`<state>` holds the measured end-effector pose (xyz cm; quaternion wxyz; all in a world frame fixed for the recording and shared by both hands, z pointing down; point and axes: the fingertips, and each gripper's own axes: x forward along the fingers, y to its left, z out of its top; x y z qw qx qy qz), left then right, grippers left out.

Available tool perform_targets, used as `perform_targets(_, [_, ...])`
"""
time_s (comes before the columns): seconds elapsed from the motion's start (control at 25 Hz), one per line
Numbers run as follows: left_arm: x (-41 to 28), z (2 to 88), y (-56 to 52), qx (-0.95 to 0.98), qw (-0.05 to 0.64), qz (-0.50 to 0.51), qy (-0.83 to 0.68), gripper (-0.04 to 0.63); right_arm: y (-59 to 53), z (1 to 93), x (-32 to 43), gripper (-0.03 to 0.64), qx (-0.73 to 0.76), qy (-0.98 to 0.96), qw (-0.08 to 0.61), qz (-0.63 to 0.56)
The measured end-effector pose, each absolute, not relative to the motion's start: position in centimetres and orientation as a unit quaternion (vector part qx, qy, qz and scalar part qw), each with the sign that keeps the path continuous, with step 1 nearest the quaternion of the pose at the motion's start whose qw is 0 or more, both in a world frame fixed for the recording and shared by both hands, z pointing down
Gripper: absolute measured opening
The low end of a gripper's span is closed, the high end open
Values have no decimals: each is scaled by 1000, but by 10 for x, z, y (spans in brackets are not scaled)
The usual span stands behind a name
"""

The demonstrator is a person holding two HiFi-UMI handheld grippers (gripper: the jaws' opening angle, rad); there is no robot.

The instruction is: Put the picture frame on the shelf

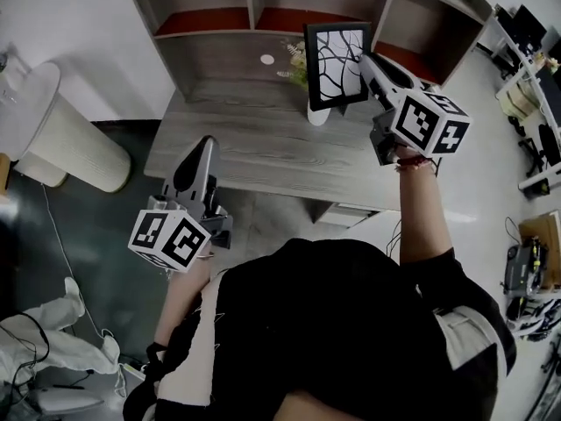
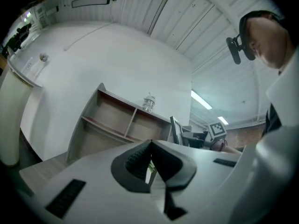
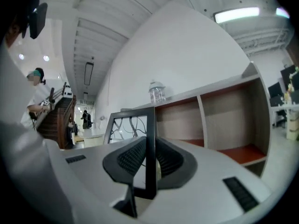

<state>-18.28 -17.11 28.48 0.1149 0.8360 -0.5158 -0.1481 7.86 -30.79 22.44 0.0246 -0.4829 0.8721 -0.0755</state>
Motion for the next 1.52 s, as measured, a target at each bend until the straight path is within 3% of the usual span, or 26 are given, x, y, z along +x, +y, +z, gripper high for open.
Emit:
perform_targets(0.4, [-237,287,-202,820,98,-163,-540,9,-391,205,51,74,-508,849,-125,66])
perform_targets(1.12, [-247,279,-259,819,103,-152,-544,9,-508,241,5,74,-434,766,-404,249])
perform_targets(1.52, [-265,290,-276,806,115,-148,-561,9,-552,271,-10,71,-395,729,-472,299])
